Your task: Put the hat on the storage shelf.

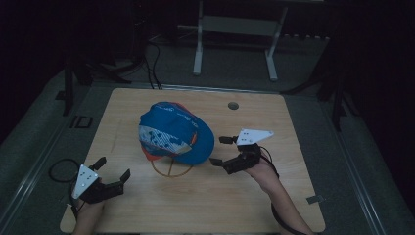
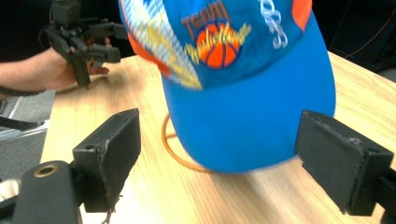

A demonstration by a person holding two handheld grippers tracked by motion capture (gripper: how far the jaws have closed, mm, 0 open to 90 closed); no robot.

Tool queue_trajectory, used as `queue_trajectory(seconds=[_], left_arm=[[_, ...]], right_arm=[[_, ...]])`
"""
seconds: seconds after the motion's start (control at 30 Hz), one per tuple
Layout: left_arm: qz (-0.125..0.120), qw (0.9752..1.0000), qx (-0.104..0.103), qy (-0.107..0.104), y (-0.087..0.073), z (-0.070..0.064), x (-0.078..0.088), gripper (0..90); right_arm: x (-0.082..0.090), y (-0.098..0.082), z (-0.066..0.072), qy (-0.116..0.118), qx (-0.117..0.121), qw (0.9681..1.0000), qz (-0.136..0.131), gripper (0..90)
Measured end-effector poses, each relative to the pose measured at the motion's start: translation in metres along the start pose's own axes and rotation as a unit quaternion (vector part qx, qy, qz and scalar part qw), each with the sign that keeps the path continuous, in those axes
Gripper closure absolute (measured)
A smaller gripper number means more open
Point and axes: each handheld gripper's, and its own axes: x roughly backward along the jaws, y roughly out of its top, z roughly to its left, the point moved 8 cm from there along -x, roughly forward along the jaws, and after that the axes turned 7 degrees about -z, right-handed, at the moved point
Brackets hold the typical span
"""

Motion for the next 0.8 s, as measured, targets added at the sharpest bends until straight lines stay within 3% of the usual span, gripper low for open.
queue_trajectory(seconds=[0.3,0.53,0.8], left_arm=[[0.001,1.0000,-0.001,-0.002,0.000,-0.002,-0.001,2.4],[0.003,1.0000,-0.001,-0.002,-0.001,-0.002,0.000,2.4],[0.004,1.0000,-0.002,-0.003,-0.001,-0.001,-0.001,2.4]], right_arm=[[0.013,-0.041,-0.008,-0.009,-0.021,0.9997,0.006,14.6],[0.017,-0.077,-0.017,-0.025,-0.032,0.9984,0.039,14.7],[0.029,-0.099,-0.029,-0.048,-0.038,0.9969,0.049,15.0]])
